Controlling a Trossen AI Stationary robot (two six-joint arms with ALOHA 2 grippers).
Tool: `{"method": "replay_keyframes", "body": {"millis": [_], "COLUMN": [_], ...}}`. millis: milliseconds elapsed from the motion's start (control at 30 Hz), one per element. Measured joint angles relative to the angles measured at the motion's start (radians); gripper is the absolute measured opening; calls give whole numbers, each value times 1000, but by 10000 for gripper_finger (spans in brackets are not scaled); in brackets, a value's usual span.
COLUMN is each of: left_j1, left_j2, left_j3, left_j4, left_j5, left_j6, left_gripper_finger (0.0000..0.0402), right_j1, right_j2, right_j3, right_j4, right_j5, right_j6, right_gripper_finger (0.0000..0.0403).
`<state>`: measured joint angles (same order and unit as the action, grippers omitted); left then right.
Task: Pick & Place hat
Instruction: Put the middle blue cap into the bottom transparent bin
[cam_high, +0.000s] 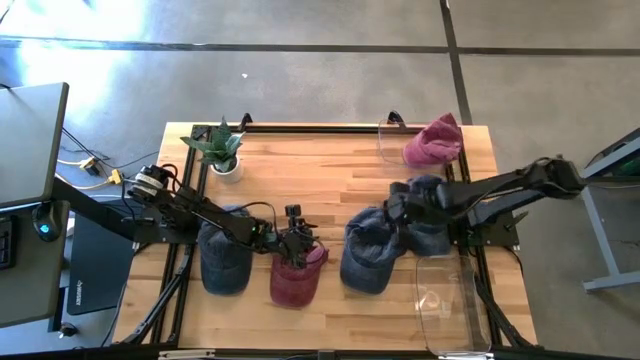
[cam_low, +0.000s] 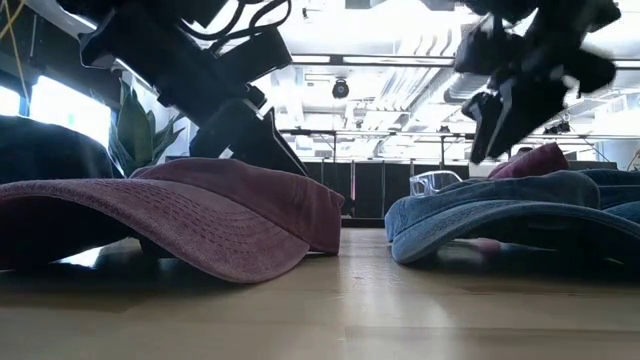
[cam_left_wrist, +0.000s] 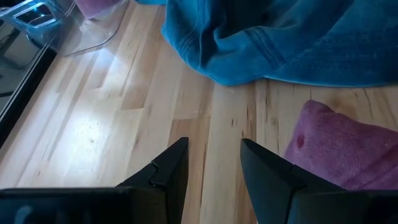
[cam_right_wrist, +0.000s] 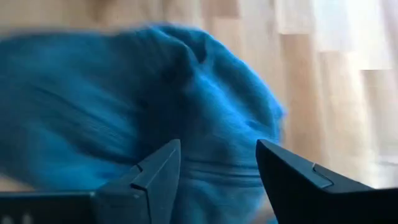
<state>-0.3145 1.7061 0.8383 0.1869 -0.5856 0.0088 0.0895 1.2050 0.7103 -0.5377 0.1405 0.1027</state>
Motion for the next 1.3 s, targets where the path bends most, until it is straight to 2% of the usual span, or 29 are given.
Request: {"method": "replay_keyframes", "body": {"millis": [67,300,400,500,567,633,800,867,967,1033,1100,1133,1233,1300], "left_j1": [0,0,0,0,-9,-33,-103,-134,-204,-253,-290,-307,-344,-349], "left_j2": [0,0,0,0,-5,-51,-128,-141,-181,-195,-194,-193,-193,-188], "left_j3": [0,0,0,0,6,17,73,87,102,102,102,101,100,100], "left_j4": [2,21,21,18,-20,-115,-289,-333,-377,-391,-393,-399,-396,-395], "left_j5": [0,4,6,-8,-52,-141,-336,-396,-496,-544,-562,-568,-537,-453], "left_j6": [11,21,21,22,30,30,-7,-17,-21,-17,-14,-12,-4,-3], "left_gripper_finger": [140,140,140,140,140,140,140,140,140,140,140,140,140,140], "right_j1": [28,42,42,42,42,42,25,11,-8,-18,-19,-13,11,30], "right_j2": [50,226,275,288,280,267,230,229,227,227,227,227,236,250], "right_j3": [0,2,2,3,23,67,233,294,362,381,379,365,276,193], "right_j4": [-1,61,100,145,143,138,117,117,169,180,173,172,192,242], "right_j5": [51,36,36,39,66,124,280,379,562,614,564,503,258,102], "right_j6": [-15,-26,-50,-81,-106,-137,-262,-346,-447,-477,-465,-443,-364,-320], "right_gripper_finger": [212,191,151,85,33,11,18,7,11,10,5,5,9,6]}}
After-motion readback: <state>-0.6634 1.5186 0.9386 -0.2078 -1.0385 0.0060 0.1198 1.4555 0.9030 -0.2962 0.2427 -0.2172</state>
